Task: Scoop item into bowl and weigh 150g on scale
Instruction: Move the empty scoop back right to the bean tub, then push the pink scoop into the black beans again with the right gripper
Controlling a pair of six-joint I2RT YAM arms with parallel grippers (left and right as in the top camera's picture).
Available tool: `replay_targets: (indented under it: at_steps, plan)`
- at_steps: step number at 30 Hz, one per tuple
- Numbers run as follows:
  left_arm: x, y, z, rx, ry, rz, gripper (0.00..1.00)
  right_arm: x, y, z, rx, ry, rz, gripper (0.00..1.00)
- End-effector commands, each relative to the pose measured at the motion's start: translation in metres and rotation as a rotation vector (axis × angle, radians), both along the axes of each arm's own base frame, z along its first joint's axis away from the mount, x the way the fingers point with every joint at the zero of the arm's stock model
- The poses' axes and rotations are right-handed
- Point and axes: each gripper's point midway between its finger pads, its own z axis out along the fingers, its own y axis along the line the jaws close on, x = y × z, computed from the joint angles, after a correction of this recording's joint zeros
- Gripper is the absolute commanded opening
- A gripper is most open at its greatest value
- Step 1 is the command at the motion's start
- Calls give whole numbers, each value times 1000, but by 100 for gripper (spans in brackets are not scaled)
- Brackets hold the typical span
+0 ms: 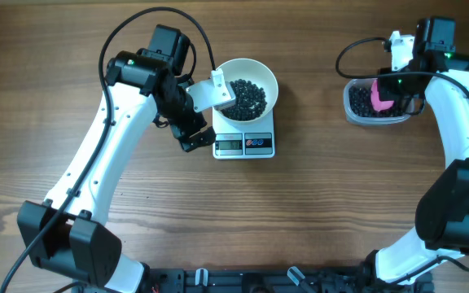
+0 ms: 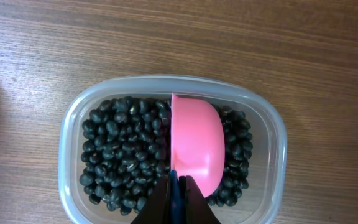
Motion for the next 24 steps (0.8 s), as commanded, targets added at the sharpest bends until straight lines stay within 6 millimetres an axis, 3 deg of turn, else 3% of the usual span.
replay_targets:
  at_steps: [1, 6, 10, 16, 24]
  plan:
    - [1, 1, -6, 5, 12, -7, 100, 10, -8, 27, -47, -68, -5, 4]
    - [1, 1, -6, 5, 12, -7, 100, -1, -25, 26, -144, -23, -42, 4]
    - [1, 1, -6, 5, 12, -7, 100, -2, -28, 26, -173, -15, -9, 4]
    - [1, 1, -6, 5, 12, -7, 100, -15, -25, 4, -159, 50, -5, 4]
    - [1, 1, -6, 5, 12, -7, 100, -12, -4, -26, 6, 90, -62, 4]
